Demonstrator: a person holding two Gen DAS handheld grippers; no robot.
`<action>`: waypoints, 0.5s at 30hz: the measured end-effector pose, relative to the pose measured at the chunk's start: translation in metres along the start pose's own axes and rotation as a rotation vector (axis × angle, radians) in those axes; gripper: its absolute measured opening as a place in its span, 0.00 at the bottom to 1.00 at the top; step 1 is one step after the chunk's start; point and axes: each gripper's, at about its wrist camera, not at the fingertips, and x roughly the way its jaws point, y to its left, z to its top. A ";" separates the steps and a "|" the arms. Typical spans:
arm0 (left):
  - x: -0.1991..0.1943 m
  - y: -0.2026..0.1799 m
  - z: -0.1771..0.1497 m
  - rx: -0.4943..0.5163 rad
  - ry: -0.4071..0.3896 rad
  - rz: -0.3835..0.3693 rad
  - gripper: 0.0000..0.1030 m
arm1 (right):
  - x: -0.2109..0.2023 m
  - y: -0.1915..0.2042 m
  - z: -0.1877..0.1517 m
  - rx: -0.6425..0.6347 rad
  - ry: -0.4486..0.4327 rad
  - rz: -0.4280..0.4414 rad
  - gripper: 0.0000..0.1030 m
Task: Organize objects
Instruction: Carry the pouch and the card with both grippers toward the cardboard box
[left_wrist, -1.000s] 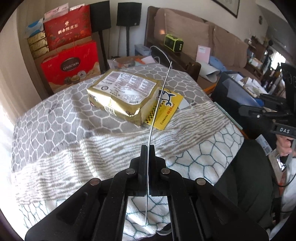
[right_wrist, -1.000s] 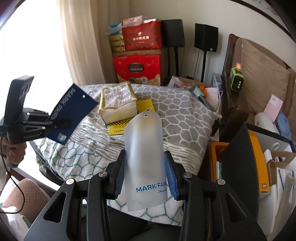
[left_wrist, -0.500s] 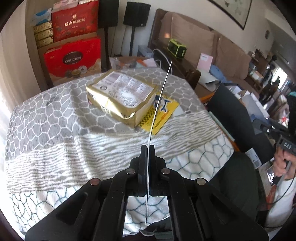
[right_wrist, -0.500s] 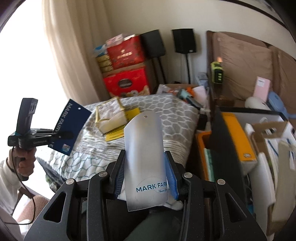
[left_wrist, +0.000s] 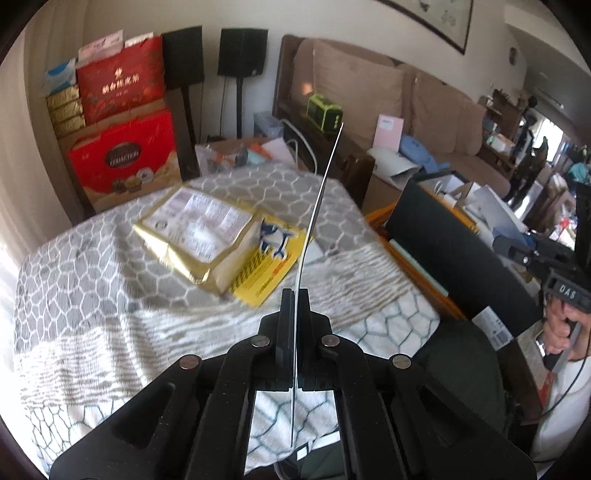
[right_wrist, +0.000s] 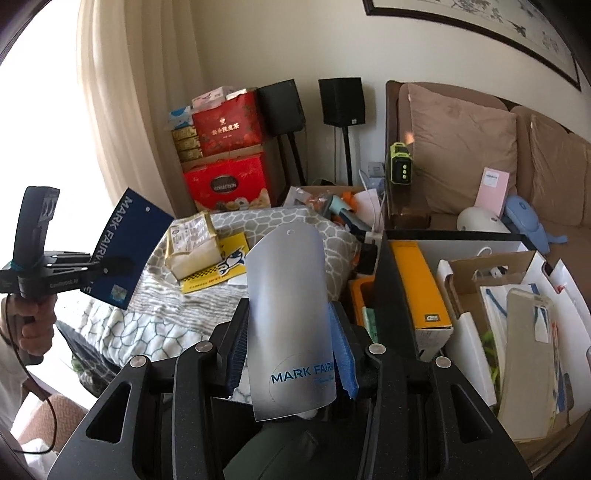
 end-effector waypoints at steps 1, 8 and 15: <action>0.000 -0.002 0.002 0.004 -0.007 0.004 0.01 | -0.002 -0.001 0.001 0.001 -0.002 0.001 0.41; 0.002 -0.013 0.012 0.006 -0.017 -0.023 0.01 | -0.008 -0.009 0.003 0.017 -0.017 -0.020 0.41; -0.004 -0.027 0.026 0.036 -0.045 -0.030 0.01 | -0.015 -0.020 0.005 0.038 -0.027 -0.042 0.41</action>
